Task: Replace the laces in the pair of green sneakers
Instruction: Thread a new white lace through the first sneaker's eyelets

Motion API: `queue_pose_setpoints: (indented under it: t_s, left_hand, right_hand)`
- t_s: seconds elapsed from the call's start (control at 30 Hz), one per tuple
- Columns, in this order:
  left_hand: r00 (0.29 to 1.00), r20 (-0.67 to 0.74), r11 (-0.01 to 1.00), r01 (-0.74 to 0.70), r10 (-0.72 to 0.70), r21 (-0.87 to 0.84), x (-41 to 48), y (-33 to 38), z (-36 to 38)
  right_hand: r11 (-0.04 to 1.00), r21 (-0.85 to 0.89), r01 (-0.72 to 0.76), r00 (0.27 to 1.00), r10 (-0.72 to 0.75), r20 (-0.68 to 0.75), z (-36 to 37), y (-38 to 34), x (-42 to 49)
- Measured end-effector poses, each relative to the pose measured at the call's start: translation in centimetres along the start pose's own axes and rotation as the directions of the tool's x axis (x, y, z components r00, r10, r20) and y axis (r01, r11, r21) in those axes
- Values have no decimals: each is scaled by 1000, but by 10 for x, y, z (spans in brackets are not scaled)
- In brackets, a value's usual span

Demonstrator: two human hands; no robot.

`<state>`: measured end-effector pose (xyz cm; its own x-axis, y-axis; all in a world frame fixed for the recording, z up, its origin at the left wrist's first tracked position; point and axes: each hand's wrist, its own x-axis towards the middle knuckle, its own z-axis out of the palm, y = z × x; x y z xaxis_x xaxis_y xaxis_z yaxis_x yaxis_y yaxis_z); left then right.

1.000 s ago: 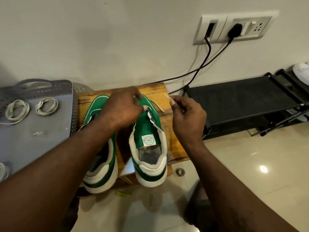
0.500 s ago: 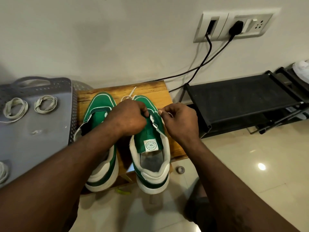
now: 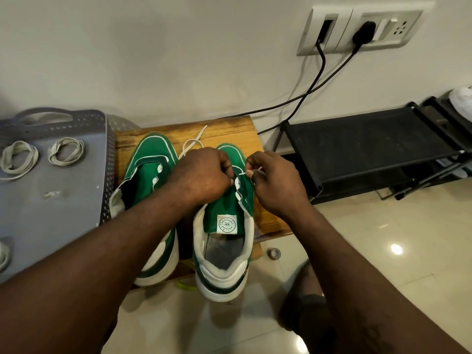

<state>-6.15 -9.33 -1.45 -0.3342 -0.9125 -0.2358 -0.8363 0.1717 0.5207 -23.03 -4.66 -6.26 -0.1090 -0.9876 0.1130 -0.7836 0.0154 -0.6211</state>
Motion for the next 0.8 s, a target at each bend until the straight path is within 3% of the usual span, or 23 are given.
queue_pose_setpoints:
  t_s: [0.3,0.47,0.6,0.8]
  left_hand:
    - [996,-82,1000,27,-28,-9,2,-1,11]
    - [994,-109,1000,-4,5,16,0,-2,11]
    - [992,-124,999,-6,12,52,1,-2,12]
    - [987,-160,998,17,-7,66,2,0,17]
  right_hand:
    - [965,-250,79,997,-76,19,5,-13,-4]
    - [996,-75,-43,998,39,-57,4,-11,-2]
    - [999,21,-47,999,47,-25,1,-7,0]
    - [996,50,-76,996,78,-49,5,-5,0]
